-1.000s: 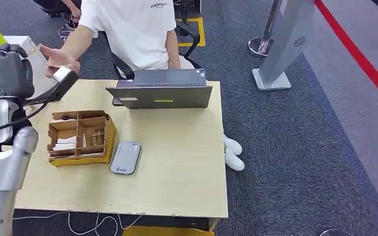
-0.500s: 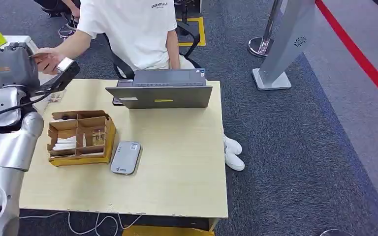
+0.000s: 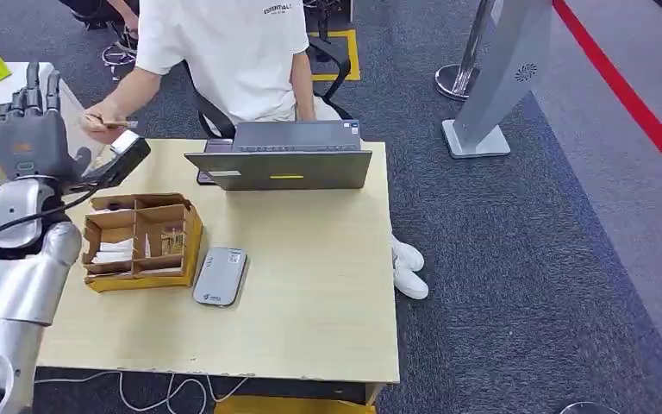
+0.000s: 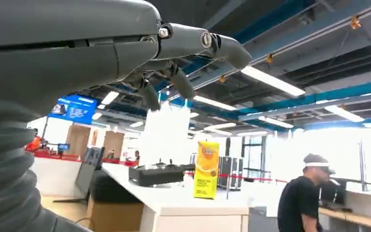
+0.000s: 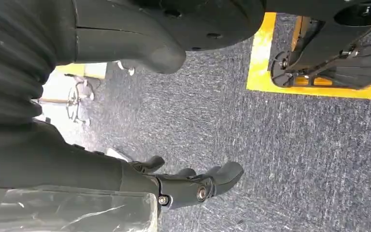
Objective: Pass the card to the sensor for recognition and then transmit it.
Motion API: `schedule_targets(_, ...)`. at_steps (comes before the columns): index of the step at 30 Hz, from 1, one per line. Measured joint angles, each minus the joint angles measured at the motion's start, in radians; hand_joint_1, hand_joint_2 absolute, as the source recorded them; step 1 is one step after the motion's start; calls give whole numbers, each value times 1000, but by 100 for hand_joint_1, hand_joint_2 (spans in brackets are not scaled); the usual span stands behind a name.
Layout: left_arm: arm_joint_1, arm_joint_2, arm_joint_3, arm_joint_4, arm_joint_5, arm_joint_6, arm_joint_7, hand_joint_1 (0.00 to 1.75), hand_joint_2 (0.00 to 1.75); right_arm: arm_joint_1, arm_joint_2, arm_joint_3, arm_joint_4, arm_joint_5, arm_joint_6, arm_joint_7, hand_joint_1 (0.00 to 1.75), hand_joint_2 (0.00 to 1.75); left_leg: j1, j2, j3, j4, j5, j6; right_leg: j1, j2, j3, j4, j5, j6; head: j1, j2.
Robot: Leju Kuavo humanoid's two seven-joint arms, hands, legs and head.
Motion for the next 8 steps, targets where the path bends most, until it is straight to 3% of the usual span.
schedule_targets(5,78,57,31,-84,78,31,-38,0,175,1,0,0,0,-12,-2,-7,0,175,0,5,0,-3,-1,-1,0,4,2,1,0,0,0,0)
schedule_targets(8,259,179,169,-173,275,187,-150,0,175,6,0,-1,0,-21,-5,-10,0,175,-1,22,10,-6,-7,-7,0,24,2,2,-1,-1,2,0)
